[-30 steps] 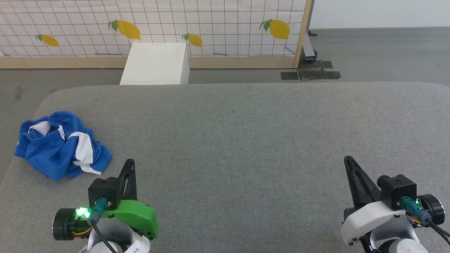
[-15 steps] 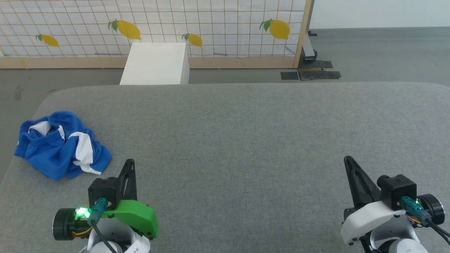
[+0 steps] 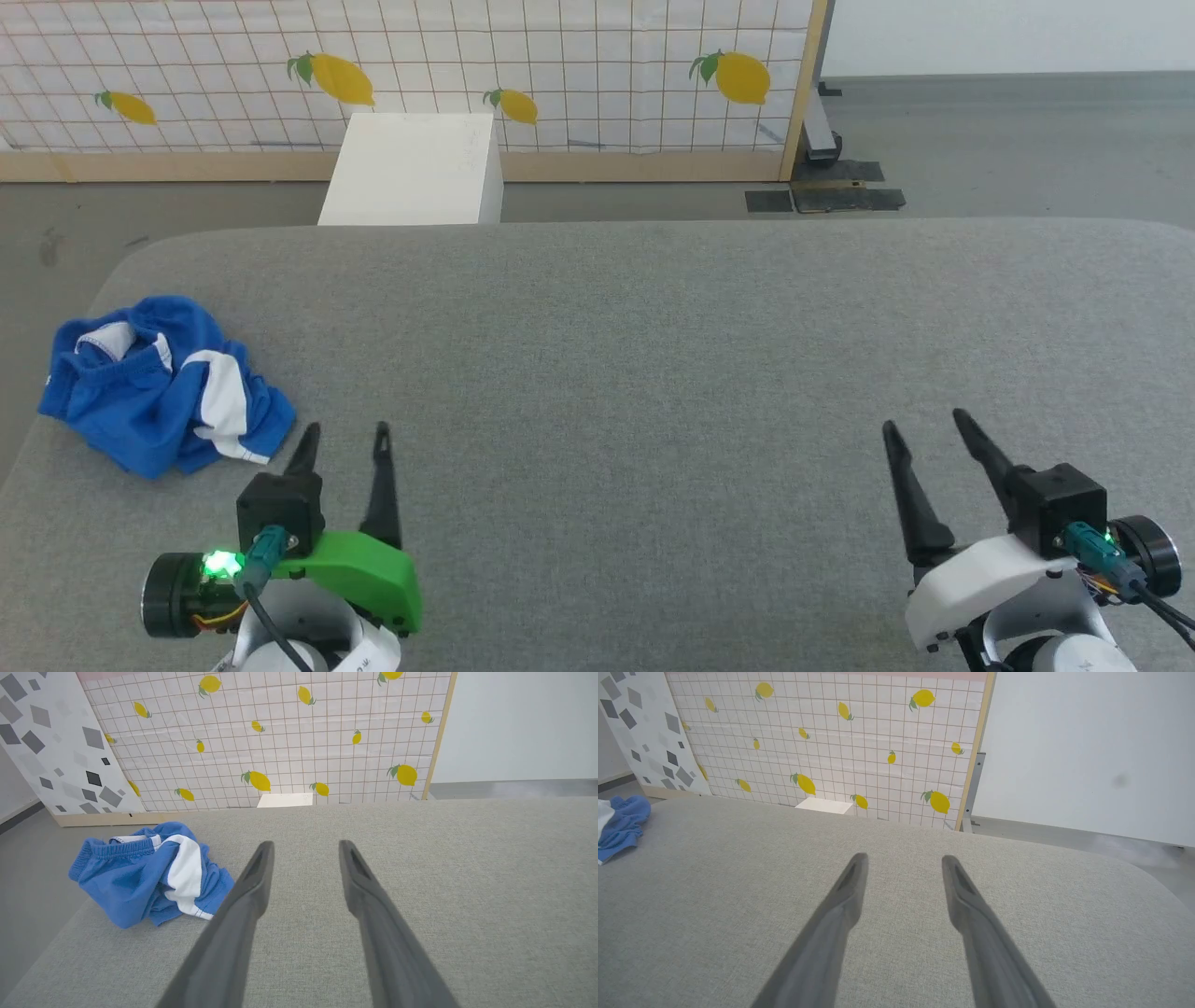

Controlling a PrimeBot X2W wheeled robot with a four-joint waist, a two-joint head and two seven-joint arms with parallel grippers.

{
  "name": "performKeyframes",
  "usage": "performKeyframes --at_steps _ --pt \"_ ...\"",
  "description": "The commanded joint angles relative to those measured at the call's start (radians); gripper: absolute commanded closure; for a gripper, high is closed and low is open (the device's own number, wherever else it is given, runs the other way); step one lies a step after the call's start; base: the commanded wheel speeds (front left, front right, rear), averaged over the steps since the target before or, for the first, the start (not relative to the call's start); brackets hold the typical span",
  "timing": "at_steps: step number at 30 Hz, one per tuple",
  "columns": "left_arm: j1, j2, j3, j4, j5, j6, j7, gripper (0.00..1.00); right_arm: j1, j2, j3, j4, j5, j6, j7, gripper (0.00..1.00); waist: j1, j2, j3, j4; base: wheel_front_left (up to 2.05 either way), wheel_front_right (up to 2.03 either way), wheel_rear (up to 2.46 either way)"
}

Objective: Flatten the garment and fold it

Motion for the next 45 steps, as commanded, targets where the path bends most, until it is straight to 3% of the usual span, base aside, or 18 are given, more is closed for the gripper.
performKeyframes --at_steps 1,45 --pt "-0.002 0.000 -0.003 0.004 -0.004 0.002 -0.004 0.00 -0.001 0.000 -0.001 0.002 0.000 0.000 -0.004 0.00 0.0000 0.0000 0.000 0.000 0.00 0.00 0.00" --pt "-0.037 -0.002 -0.047 0.072 -0.104 0.023 -0.099 0.00 -0.021 0.000 -0.056 0.003 0.052 -0.001 -0.100 0.00 0.0000 0.0000 -0.003 0.000 0.00 0.00 0.00"
